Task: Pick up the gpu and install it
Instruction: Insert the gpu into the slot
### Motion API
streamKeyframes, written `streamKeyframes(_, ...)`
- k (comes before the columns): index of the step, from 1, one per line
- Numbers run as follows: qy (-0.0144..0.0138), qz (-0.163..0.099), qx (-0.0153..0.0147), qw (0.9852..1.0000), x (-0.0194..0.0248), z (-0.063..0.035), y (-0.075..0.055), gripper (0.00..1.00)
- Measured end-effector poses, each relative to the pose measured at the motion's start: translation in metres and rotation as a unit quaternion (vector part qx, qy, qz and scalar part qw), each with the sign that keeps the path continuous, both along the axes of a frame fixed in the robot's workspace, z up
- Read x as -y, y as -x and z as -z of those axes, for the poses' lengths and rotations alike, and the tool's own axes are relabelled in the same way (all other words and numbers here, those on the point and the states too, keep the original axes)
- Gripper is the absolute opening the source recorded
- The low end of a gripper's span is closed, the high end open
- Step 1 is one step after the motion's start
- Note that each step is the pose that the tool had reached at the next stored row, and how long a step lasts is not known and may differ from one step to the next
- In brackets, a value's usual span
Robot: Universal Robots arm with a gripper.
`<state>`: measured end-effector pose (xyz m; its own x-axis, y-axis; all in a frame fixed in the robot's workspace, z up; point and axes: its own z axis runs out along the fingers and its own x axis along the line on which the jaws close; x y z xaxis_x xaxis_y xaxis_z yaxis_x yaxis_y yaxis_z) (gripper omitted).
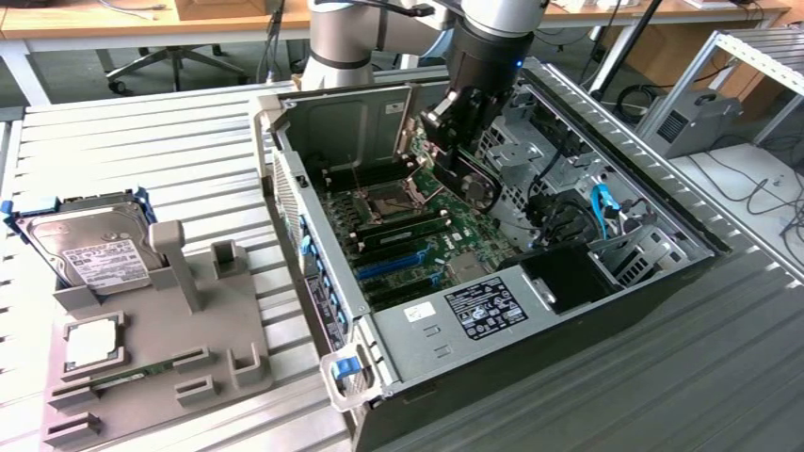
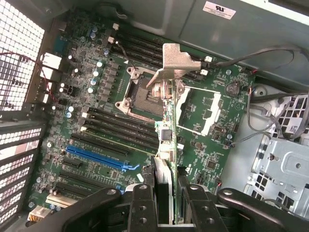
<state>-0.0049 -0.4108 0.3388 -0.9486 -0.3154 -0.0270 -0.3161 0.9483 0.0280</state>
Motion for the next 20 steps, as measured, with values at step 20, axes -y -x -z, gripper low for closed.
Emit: streamKeyframes(20,0.0,-0.027,0.0,0.9996,0.0,0.0,0.0,0.29)
